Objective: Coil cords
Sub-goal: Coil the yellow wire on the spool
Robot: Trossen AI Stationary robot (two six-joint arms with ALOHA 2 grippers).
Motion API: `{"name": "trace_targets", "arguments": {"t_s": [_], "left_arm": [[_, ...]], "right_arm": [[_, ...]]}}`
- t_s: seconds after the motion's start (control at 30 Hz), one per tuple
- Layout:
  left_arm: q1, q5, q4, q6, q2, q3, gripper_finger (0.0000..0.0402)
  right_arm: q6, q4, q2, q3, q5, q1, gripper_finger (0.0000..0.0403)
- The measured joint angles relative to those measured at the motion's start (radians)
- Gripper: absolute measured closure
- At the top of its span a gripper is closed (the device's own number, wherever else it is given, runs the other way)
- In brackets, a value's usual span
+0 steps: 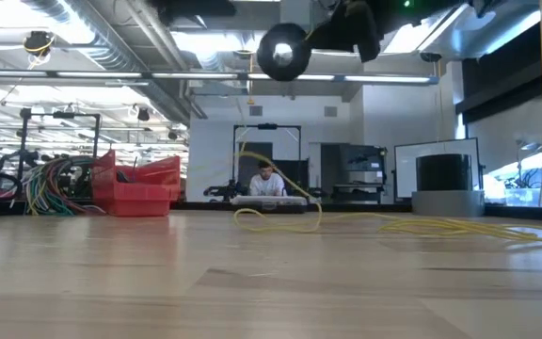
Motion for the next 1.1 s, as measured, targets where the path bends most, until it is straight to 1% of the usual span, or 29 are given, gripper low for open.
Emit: {"name": "trace_targets", "arguments": {"t_s": [0.07,0.13,0.27,0.6,0.73,0.87,1.1], "left_arm": [[-0.013,0.038,0.038,0.001,0.002,0.0,0.0397],[-0.023,0.06,0.061,0.005,0.006,0.0,0.0397],[-0.032,0.063,0.103,0.012,0.032,0.0,0.0397],[-0.017,0.065,0.244,0.042,0.13,0.0,0.0396],[-0.009,0.065,0.26,0.045,0.148,0.0,0.0396],[0.004,0.065,0.259,0.04,0.168,0.0,0.0396],[0.014,0.071,0.262,0.031,0.188,0.0,0.0396]], "right_arm": [[0.028,-0.005,0.004,0.0,0.003,-0.018,0.0397],[0.051,0.005,0.014,0.0,0.033,-0.03,0.0397],[0.063,0.044,0.035,0.003,0.052,-0.036,0.0397],[0.113,0.039,0.158,0.113,0.041,-0.035,0.0397],[0.143,0.04,0.178,0.149,0.039,-0.035,0.0397],[0.2,0.041,0.179,0.166,0.003,-0.035,0.0397],[0.297,0.049,0.179,0.193,-0.001,-0.035,0.0397]]}}
